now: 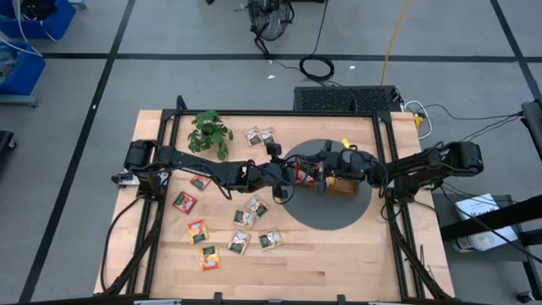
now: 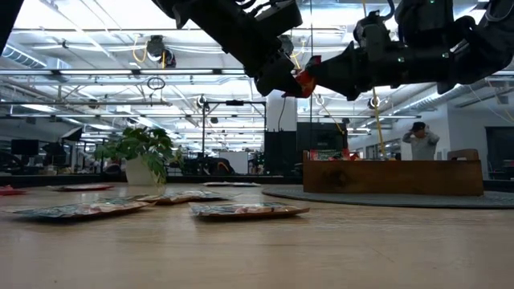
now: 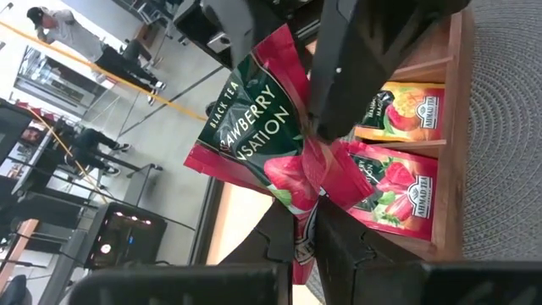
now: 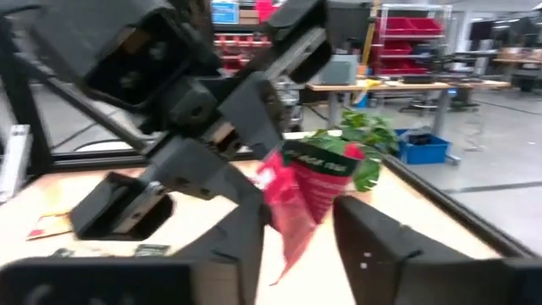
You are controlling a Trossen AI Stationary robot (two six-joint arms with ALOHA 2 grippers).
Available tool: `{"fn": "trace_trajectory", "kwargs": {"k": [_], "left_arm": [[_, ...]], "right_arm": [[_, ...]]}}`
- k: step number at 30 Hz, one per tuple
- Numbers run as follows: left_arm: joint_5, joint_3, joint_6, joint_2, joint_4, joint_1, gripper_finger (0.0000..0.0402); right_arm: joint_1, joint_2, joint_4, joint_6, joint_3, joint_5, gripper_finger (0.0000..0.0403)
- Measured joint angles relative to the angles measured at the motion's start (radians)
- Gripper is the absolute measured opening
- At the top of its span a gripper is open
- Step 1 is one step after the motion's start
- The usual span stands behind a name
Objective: Pick & Place Tea
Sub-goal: Put the red tea bag into the left section of the wooden organizer
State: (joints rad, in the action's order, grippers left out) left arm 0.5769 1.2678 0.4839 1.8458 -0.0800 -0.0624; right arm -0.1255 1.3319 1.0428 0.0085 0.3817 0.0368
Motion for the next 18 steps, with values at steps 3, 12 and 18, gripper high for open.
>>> {"fn": "trace_trajectory", "kwargs": {"k": [3,12,18], "left_arm": [[0.000,0.000,0.000,0.000,-0.006,0.000,0.0027],[-0.001,0.000,-0.015,0.000,-0.019,0.000,0.0038],[-0.001,-0.001,-0.016,0.000,-0.019,0.000,0.0043]], "right_arm": [[-0.002,0.000,0.000,0.004,0.000,-0.016,0.0075],[-0.001,-0.001,0.000,-0.021,0.000,-0.016,0.0001],[-0.001,-0.001,0.000,-0.024,0.000,-0.016,0.0000]]}}
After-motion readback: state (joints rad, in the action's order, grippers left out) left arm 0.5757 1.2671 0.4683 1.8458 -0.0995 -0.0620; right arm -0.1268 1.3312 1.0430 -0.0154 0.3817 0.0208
